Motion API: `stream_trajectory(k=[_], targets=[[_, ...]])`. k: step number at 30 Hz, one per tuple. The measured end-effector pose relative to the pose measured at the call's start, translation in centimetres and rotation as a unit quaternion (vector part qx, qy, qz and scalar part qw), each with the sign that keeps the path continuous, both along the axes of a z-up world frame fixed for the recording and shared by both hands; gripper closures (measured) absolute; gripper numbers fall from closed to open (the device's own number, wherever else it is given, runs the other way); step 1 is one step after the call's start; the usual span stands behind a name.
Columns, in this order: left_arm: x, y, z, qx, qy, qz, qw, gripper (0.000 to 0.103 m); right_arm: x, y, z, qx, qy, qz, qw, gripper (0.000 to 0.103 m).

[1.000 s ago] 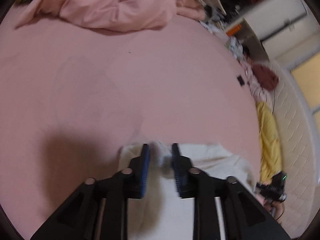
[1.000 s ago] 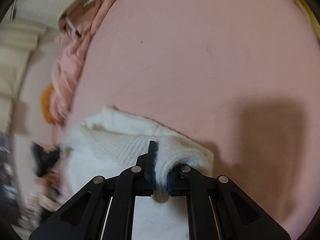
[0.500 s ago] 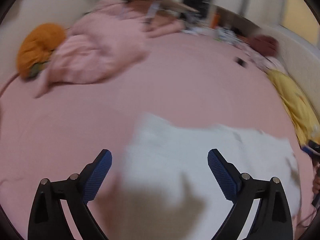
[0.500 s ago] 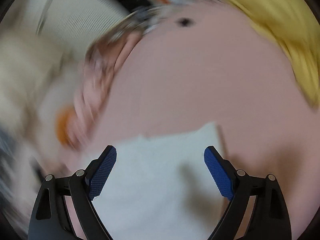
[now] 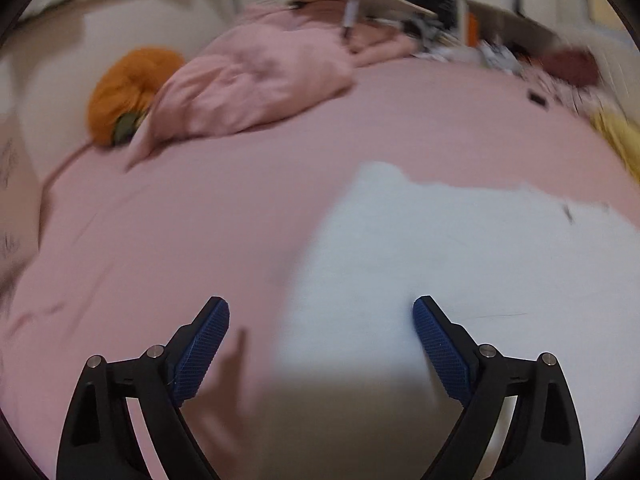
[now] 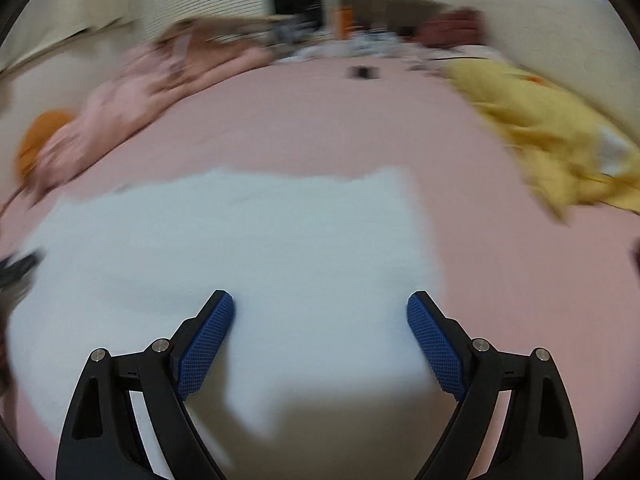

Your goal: Fold clothes

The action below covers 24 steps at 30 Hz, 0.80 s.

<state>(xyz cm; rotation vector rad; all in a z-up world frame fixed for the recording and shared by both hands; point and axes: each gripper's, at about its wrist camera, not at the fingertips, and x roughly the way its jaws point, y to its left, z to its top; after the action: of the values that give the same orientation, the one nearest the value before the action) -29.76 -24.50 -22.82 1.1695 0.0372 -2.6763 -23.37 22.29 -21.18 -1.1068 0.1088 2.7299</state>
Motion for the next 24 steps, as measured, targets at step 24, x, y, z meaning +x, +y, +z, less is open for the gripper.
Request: stream_trajectory(k=[24], targets=[[6.0, -1.2, 0.4, -0.026, -0.038, 0.003, 0.9990, 0.001, 7.7, -1.2, 1.2, -0.015, -0.037, 0.028, 0.999, 0.014]])
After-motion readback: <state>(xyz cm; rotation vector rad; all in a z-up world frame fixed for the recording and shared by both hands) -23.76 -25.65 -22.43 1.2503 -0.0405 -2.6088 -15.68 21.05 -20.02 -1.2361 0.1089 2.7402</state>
